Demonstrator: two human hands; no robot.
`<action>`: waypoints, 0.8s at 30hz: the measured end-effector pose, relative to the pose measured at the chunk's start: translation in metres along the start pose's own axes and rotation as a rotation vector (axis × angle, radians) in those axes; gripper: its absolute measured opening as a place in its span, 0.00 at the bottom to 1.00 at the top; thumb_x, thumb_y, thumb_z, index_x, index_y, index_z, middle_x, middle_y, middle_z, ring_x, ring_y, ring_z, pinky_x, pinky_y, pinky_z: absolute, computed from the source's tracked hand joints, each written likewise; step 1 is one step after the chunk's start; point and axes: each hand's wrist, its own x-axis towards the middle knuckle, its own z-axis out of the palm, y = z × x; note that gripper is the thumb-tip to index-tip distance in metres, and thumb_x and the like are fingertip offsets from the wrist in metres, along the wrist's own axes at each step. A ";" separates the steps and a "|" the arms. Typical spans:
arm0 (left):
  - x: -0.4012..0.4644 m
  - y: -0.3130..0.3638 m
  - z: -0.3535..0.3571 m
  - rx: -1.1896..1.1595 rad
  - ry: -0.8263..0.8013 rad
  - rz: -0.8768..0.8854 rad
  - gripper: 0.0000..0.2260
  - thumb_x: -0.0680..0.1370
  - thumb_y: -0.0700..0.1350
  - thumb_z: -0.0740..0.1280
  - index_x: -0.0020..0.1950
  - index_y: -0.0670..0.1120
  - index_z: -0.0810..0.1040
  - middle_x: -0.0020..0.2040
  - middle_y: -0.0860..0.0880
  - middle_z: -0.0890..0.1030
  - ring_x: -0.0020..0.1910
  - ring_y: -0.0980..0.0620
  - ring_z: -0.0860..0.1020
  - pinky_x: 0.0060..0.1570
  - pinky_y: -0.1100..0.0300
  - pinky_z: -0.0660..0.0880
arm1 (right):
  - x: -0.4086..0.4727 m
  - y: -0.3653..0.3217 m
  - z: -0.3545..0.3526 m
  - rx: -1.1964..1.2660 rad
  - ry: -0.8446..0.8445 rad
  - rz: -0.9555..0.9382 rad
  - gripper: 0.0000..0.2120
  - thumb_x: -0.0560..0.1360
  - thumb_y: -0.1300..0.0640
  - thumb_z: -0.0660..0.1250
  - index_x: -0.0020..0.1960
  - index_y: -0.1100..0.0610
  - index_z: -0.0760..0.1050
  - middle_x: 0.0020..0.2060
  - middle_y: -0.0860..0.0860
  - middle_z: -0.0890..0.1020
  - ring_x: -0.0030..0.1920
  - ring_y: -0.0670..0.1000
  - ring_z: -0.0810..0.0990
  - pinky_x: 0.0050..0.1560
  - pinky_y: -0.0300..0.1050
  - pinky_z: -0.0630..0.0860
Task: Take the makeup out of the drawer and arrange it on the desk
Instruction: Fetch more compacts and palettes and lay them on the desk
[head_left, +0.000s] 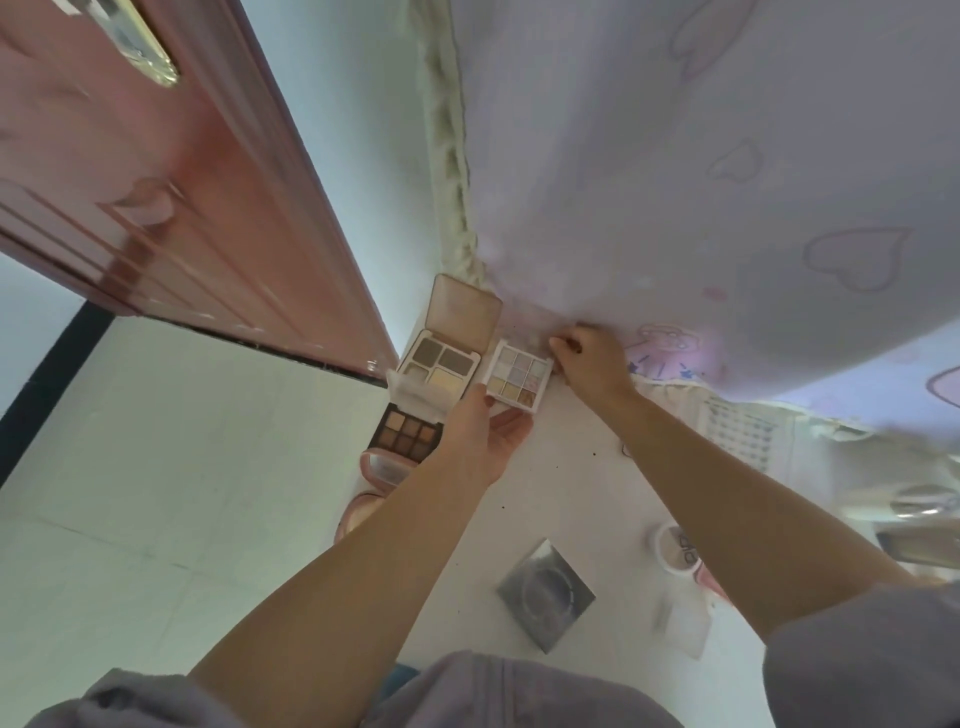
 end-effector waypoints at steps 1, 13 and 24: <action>0.000 0.001 0.000 0.002 0.002 0.004 0.13 0.83 0.45 0.55 0.61 0.37 0.68 0.52 0.36 0.75 0.54 0.40 0.74 0.60 0.49 0.73 | 0.000 0.000 0.002 -0.015 0.013 -0.003 0.11 0.78 0.58 0.62 0.50 0.63 0.80 0.44 0.58 0.84 0.41 0.54 0.79 0.41 0.38 0.65; -0.013 -0.039 0.012 0.454 -0.038 0.009 0.07 0.81 0.41 0.57 0.54 0.40 0.73 0.43 0.45 0.76 0.40 0.50 0.75 0.52 0.54 0.72 | -0.034 0.033 -0.066 -0.026 -0.100 0.075 0.11 0.76 0.62 0.63 0.57 0.58 0.78 0.52 0.54 0.82 0.48 0.51 0.79 0.50 0.41 0.74; -0.003 -0.084 0.064 0.917 -0.130 0.170 0.14 0.79 0.38 0.54 0.36 0.49 0.69 0.44 0.45 0.74 0.46 0.50 0.71 0.48 0.56 0.68 | -0.093 0.097 -0.074 -0.718 -0.197 -0.251 0.23 0.76 0.49 0.62 0.69 0.54 0.66 0.68 0.53 0.67 0.70 0.55 0.64 0.75 0.53 0.45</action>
